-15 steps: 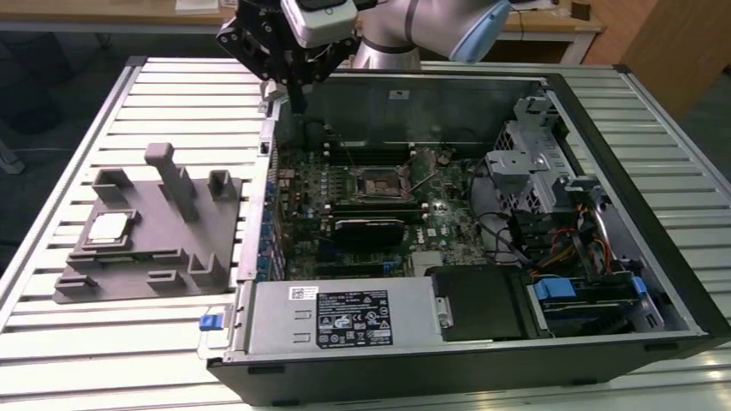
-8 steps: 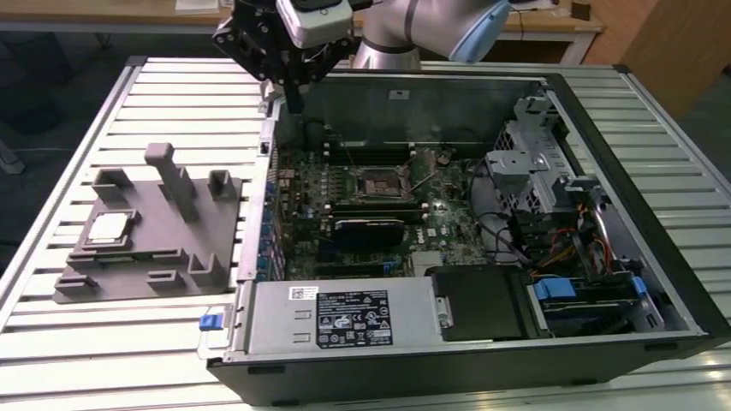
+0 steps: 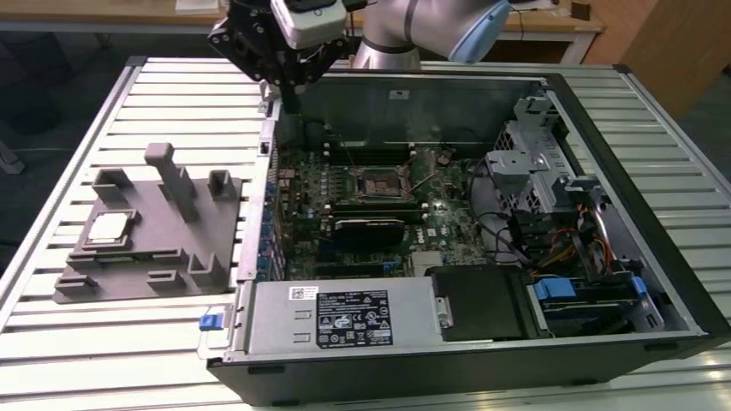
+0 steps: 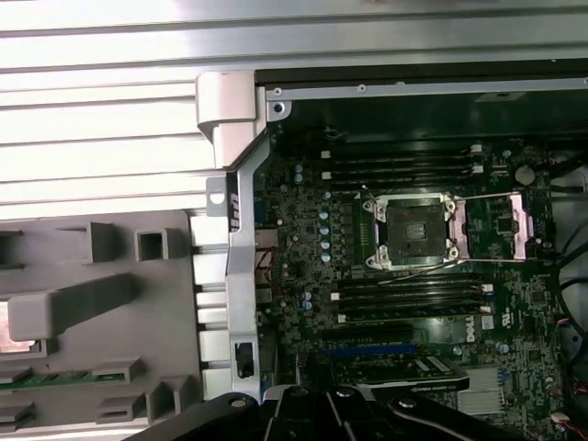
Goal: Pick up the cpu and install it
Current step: 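Reach for the cpu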
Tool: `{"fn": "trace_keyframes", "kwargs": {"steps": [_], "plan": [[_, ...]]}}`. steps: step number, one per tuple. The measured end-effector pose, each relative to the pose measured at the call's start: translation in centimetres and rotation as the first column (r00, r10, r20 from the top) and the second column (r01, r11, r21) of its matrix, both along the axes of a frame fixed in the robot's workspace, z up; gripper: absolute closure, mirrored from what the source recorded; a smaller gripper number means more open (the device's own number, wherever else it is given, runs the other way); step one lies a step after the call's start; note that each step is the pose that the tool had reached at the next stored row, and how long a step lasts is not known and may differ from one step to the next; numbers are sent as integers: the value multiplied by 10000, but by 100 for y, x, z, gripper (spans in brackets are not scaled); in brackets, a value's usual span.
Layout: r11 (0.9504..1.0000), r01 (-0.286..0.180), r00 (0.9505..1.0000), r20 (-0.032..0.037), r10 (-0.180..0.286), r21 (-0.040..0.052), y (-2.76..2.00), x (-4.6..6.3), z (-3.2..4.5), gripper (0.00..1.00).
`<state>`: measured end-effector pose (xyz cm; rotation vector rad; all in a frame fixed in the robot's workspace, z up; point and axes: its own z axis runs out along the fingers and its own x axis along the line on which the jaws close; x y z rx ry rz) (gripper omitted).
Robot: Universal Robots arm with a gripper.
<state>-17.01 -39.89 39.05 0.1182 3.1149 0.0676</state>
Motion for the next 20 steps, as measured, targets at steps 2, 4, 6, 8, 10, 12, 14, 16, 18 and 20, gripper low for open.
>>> {"fn": "trace_keyframes", "kwargs": {"steps": [2,4,6,8,10,12,14,16,18,20], "plan": [[10000,0,10000,-3,0,-1,0,-13,-1,89],[10000,0,10000,-5,0,0,0,-25,-2,89],[10000,0,10000,-7,0,-1,0,-38,-4,89],[10000,0,10000,-10,0,0,0,-52,-6,89],[10000,0,10000,-13,0,-1,0,-67,-8,89],[10000,0,10000,-16,0,1,0,-81,-10,89],[10000,0,10000,-20,0,0,0,-94,-11,89],[10000,0,10000,-24,0,0,0,-107,-12,89],[10000,0,10000,-27,0,-1,0,-122,-13,89],[10000,1,10000,-28,-1,-1,0,-137,-15,89]]}}
